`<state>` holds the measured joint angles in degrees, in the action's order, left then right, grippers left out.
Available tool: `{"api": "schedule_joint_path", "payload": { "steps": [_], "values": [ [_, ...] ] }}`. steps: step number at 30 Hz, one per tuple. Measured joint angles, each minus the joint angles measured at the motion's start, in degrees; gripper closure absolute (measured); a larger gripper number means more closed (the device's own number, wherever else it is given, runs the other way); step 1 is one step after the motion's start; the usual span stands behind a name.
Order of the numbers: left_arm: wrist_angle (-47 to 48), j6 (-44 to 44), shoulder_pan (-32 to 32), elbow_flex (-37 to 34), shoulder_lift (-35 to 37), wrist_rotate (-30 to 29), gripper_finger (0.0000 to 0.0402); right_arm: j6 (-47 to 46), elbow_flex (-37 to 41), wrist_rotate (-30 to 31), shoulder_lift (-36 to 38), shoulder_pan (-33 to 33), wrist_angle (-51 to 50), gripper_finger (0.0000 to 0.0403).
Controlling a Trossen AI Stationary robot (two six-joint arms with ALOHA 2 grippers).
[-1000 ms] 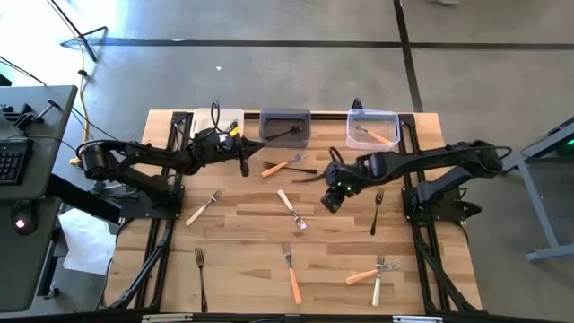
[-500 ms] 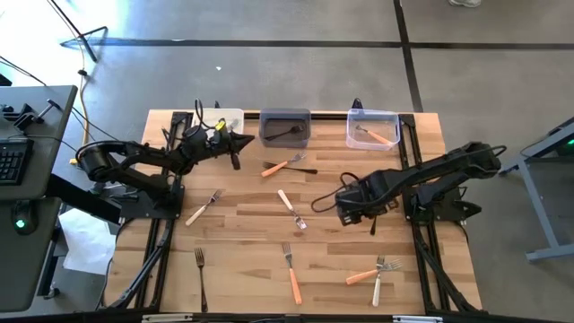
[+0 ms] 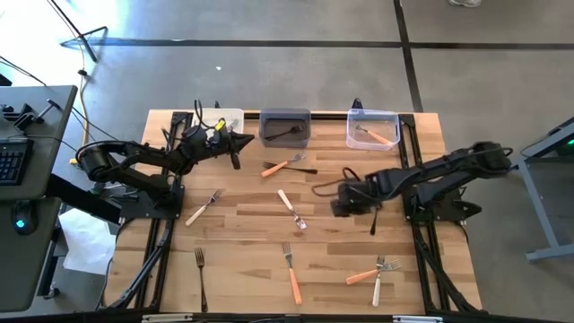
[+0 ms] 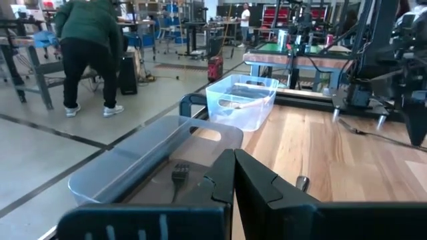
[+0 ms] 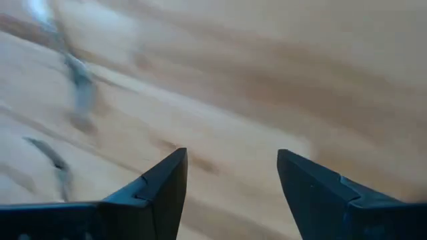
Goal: Sort silverware by color (type)
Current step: Put the white fork into the white bin
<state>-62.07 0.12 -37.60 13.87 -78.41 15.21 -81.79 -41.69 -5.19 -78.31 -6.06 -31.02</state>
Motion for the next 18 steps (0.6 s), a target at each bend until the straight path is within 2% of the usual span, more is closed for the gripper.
{"api": "schedule_joint_path", "payload": {
  "steps": [3, 8, 13, 18],
  "values": [
    [-1.0, 0.0, 0.0, 0.0, 0.0, 0.0, 0.0401, 6.3, -2.9, 0.8, -3.1, 2.1, 0.8, 0.0185],
    [-1.3, 0.0, 0.0, 0.0, 0.0, -0.3, 0.0401, 15.2, -11.9, 0.7, -10.9, 2.4, 0.4, 0.0185],
    [-1.3, -0.4, 0.0, 0.0, 0.0, -0.4, 0.0401, 17.8, -22.8, -2.4, -20.3, 0.3, -0.8, 0.0185],
    [-1.4, -0.2, 0.0, 0.0, 0.0, -0.4, 0.0401, 20.2, -31.3, -1.7, -27.9, -1.2, -1.6, 0.0185]
  ]
}}
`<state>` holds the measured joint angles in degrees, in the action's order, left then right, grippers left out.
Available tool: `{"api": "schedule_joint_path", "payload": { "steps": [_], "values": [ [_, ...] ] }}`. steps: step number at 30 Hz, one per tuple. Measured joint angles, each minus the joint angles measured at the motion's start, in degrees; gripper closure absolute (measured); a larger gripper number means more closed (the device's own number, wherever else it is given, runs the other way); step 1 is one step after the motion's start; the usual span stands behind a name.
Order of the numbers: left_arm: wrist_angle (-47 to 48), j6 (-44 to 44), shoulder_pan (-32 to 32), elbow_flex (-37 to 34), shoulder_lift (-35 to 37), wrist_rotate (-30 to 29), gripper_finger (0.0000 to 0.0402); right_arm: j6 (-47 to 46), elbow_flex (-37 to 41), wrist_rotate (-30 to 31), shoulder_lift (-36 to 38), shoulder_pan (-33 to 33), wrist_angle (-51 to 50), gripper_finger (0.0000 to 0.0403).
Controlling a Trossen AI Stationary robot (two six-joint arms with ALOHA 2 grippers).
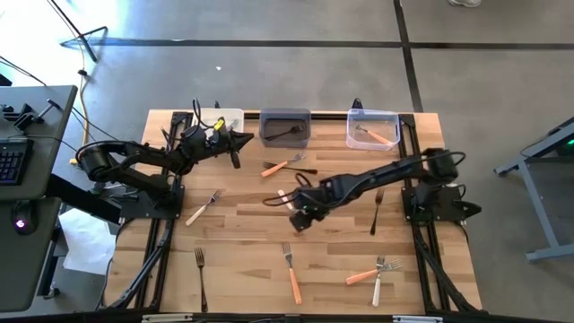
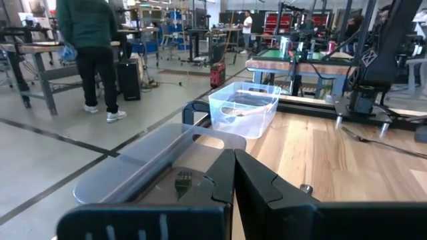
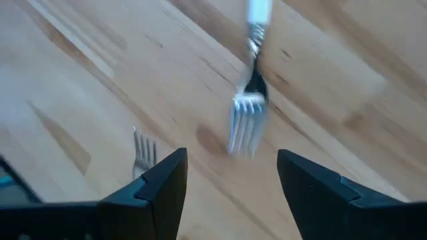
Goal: Sort silverware by color (type)
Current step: Put the white fork into the white bin
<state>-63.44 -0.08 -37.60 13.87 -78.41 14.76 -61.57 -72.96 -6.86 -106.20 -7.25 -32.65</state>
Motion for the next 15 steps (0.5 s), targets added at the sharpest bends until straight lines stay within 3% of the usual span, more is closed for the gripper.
{"api": "schedule_joint_path", "payload": {
  "steps": [7, 15],
  "values": [
    [-0.1, 0.3, 0.0, 0.0, 0.0, -0.1, 0.0401, 9.1, -9.3, 7.1, -9.5, 2.5, -3.3, 0.0185],
    [-0.2, 0.7, 0.0, 0.0, 0.0, -0.2, 0.0401, 16.1, -18.0, 7.3, -17.5, 5.6, -8.5, 0.0207]
  ]
}}
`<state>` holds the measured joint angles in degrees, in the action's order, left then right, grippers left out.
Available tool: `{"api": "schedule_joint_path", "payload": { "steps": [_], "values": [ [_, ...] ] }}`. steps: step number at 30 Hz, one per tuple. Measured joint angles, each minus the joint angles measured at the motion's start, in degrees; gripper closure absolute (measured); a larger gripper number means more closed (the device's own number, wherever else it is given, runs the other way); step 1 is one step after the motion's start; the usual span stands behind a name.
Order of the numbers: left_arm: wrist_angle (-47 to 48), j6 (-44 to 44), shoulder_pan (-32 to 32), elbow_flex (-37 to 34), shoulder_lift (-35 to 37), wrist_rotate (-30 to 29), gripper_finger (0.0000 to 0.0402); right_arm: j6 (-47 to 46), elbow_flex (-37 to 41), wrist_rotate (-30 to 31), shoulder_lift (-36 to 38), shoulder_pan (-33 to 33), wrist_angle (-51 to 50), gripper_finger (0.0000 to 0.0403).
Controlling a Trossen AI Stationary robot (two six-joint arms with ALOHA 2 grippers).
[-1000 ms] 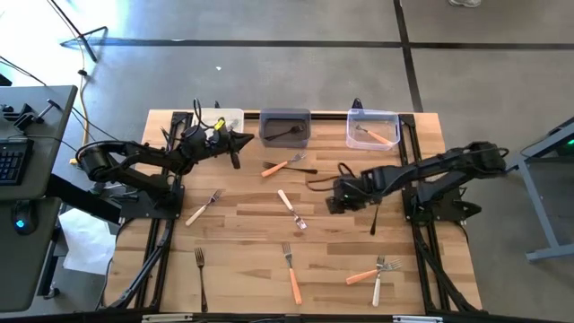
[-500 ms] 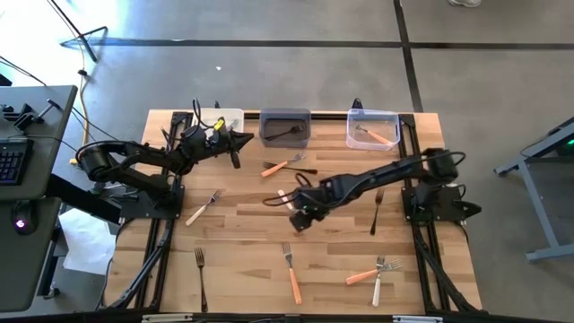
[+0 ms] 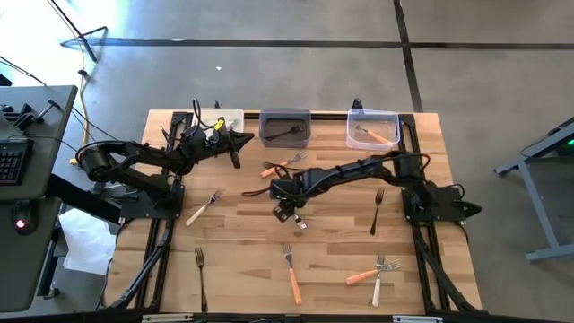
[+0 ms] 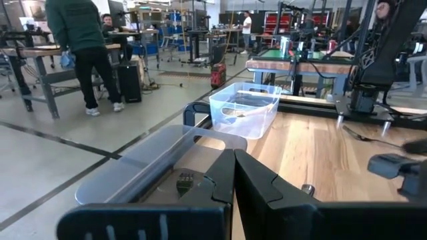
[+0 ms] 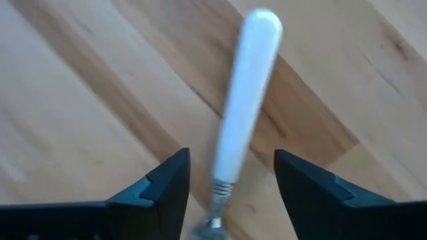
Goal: Sort silverware by color (type)
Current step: Put the white fork into the white bin
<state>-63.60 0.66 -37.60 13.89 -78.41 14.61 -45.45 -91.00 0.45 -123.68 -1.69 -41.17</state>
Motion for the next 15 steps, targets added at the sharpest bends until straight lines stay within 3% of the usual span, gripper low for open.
{"api": "schedule_joint_path", "payload": {
  "steps": [8, 12, 15],
  "values": [
    [0.6, 1.6, -0.3, 0.0, 0.0, 1.6, 0.0401, 5.4, -1.6, -0.3, -0.9, 0.2, -1.5, 0.0264],
    [3.2, 4.1, 0.2, 1.4, 0.0, 12.1, 0.0401, 10.5, -1.6, -2.6, 2.3, 0.0, -4.8, 0.0267],
    [15.9, 6.3, 2.7, 6.2, 0.0, 17.1, 0.0401, 14.9, -1.0, 2.7, 5.8, -1.4, -10.6, 0.0277]
  ]
}}
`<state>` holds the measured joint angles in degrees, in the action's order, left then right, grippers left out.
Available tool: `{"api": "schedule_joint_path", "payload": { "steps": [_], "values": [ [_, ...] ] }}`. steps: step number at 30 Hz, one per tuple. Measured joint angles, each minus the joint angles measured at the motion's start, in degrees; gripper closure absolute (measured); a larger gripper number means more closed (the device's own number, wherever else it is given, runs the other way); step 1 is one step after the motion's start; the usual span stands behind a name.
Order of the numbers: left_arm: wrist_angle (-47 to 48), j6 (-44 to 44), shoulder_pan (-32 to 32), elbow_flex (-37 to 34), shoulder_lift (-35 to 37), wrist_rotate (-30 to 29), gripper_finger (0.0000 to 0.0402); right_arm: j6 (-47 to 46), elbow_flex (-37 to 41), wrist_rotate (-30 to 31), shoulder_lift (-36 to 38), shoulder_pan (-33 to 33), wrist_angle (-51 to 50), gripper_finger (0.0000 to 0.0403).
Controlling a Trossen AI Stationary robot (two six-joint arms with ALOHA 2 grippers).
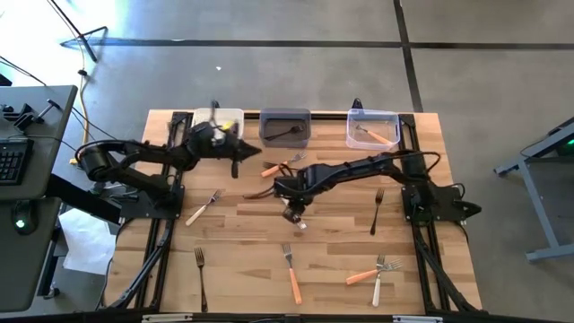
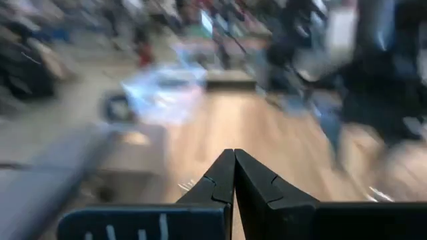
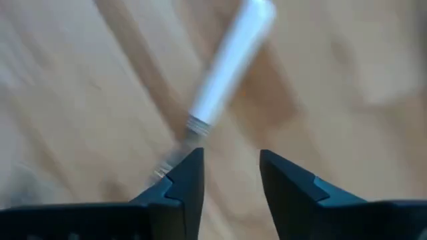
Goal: Sort silverware by color (type)
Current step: Put the white fork into the white bin
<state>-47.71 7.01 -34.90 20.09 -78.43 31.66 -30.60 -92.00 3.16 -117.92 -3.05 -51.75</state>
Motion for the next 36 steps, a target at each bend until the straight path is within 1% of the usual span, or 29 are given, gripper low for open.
{"api": "schedule_joint_path", "payload": {
  "steps": [2, 4, 6, 8, 10, 13, 15, 18, 23, 25, 29, 32, 36],
  "values": [
    [10.8, 4.1, 2.9, 4.1, -0.6, -0.2, 0.0401, 2.0, 3.3, 4.8, 3.2, -1.0, -1.1, 0.0297],
    [19.4, 9.0, 6.2, 7.6, -1.7, -0.2, 0.0401, 2.9, 9.2, 6.1, 7.0, -1.4, 2.1, 0.0329],
    [25.8, 12.7, 9.3, 10.8, -3.1, -0.2, 0.0401, 3.6, 16.7, 7.1, 11.4, -1.0, 9.5, 0.0369],
    [30.4, 14.8, 12.2, 13.6, -4.5, -0.2, 0.0401, 4.5, 24.8, 7.4, 16.3, -0.1, 18.2, 0.0394],
    [34.0, 14.9, 14.7, 15.9, -5.9, -1.1, 0.0401, 5.7, 32.6, 7.3, 21.2, 1.0, 27.0, 0.0389],
    [38.5, 14.7, 18.3, 19.8, -8.6, -5.5, 0.0395, 8.8, 42.6, 7.8, 28.7, 3.4, 38.5, 0.0374],
    [42.2, 15.7, 20.2, 22.5, -10.6, -7.2, 0.0385, 11.6, 48.0, 8.0, 33.7, 5.7, 46.0, 0.0373],
    [45.9, 16.1, 22.7, 25.8, -13.6, -7.7, 0.0362, 16.2, 54.8, 8.1, 40.3, 9.7, 55.3, 0.0379],
    [48.5, 16.1, 26.1, 30.7, -18.3, -7.2, 0.0305, 23.5, 61.6, 5.3, 48.1, 17.0, 65.9, 0.04],
    [51.5, 15.8, 27.2, 32.5, -20.0, -6.9, 0.0281, 26.3, 63.3, 4.8, 49.2, 19.3, 70.3, 0.04],
    [54.2, 16.3, 29.1, 36.8, -24.7, -7.7, 0.0241, 29.6, 65.6, 3.8, 49.0, 22.6, 78.5, 0.04],
    [54.2, 17.4, 30.2, 39.6, -27.9, -10.4, 0.0226, 30.6, 66.8, 3.4, 48.7, 23.7, 81.5, 0.0402],
    [54.4, 20.0, 31.4, 42.7, -31.1, -16.1, 0.0224, 32.1, 66.8, 2.6, 48.7, 24.3, 81.4, 0.0402]
  ]
}}
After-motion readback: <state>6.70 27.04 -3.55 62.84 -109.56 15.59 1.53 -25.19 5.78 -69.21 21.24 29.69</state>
